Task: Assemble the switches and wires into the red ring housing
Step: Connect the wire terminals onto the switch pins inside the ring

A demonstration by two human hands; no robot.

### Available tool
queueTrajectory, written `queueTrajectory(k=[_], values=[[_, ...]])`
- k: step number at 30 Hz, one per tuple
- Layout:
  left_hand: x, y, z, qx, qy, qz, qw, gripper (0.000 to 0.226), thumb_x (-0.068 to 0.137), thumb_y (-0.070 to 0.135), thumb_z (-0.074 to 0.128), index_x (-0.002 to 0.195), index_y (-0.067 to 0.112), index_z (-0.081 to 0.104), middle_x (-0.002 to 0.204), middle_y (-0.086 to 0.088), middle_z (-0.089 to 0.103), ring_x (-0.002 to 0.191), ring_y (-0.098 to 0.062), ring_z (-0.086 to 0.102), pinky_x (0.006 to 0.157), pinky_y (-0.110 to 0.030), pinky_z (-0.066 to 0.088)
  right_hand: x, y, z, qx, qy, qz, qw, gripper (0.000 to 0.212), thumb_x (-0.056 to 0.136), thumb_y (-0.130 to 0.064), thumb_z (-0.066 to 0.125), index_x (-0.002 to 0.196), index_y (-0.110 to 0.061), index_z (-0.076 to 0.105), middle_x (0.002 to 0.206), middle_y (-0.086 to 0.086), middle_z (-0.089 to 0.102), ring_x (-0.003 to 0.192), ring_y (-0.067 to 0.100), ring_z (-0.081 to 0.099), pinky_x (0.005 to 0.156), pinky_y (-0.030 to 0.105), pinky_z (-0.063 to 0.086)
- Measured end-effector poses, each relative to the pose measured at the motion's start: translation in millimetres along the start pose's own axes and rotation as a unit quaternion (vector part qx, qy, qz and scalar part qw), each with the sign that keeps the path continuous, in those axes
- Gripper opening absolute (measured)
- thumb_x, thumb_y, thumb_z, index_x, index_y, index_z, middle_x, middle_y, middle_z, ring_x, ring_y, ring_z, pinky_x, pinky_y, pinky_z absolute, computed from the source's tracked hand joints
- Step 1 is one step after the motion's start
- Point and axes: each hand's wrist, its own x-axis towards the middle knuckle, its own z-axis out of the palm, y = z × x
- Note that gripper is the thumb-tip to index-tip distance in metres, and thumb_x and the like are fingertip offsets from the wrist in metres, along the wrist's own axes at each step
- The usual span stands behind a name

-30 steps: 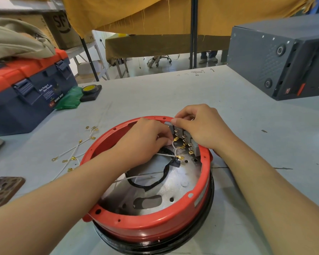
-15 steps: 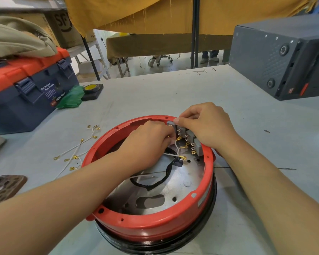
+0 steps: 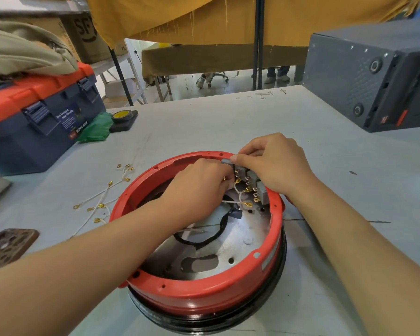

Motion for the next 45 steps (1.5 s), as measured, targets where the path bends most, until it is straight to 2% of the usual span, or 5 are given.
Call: queueTrajectory(k=[7, 12, 16, 32, 45], values=[[0.6, -0.3, -7.1, -0.040, -0.003, -0.007, 0.999, 0.012, 0.088, 0.015, 0.055, 0.086, 0.021, 0.065, 0.083, 0.003, 0.065, 0.076, -0.016, 0.057, 0.075, -0.037, 0.048, 3.2, 3.1, -6.2, 0.052, -0.111, 0.009, 0.992, 0.016, 0.080, -0.027, 0.071, 0.094, -0.019, 0.071, 0.083, -0.005, 0.070, 0.079, 0.008, 0.065, 0.065, 0.017, 0.045], [-3.8, 0.4, -18.7, -0.076, -0.003, -0.008, 0.997, 0.021, 0.084, 0.008, 0.054, 0.089, 0.022, 0.069, 0.074, 0.006, 0.063, 0.057, -0.002, 0.048, 0.056, -0.012, 0.035, 1.8, 2.6, 1.1, 0.050, -0.089, 0.023, 0.994, 0.021, 0.085, -0.031, 0.067, 0.102, -0.019, 0.067, 0.095, 0.000, 0.068, 0.089, 0.014, 0.062, 0.066, 0.016, 0.041], [-6.2, 4.3, -25.7, -0.093, -0.012, 0.010, 0.996, 0.016, 0.084, 0.009, 0.059, 0.091, 0.018, 0.070, 0.069, 0.012, 0.058, 0.060, 0.008, 0.050, 0.059, -0.004, 0.035, -0.7, -1.9, 5.3, 0.048, -0.075, 0.026, 0.996, 0.020, 0.089, -0.028, 0.061, 0.104, -0.016, 0.064, 0.097, 0.002, 0.067, 0.084, 0.014, 0.059, 0.063, 0.015, 0.041], [2.7, 11.1, -9.4, -0.156, -0.020, -0.003, 0.988, 0.005, 0.075, 0.018, 0.067, 0.071, 0.016, 0.070, 0.061, 0.008, 0.063, 0.062, -0.004, 0.057, 0.062, -0.018, 0.045, -7.0, 10.1, 4.4, 0.185, -0.090, 0.069, 0.976, 0.018, 0.084, -0.018, 0.065, 0.101, -0.017, 0.067, 0.099, 0.002, 0.069, 0.096, 0.016, 0.066, 0.094, 0.038, 0.050], [-0.9, -0.8, -14.4, -0.175, -0.040, 0.014, 0.984, 0.006, 0.081, 0.022, 0.070, 0.077, 0.018, 0.070, 0.070, 0.002, 0.066, 0.066, -0.008, 0.057, 0.063, -0.022, 0.044, -4.0, 18.2, 5.3, 0.168, -0.098, 0.038, 0.980, 0.007, 0.085, -0.024, 0.065, 0.090, -0.029, 0.067, 0.093, -0.006, 0.071, 0.090, 0.012, 0.067, 0.092, 0.041, 0.051]])
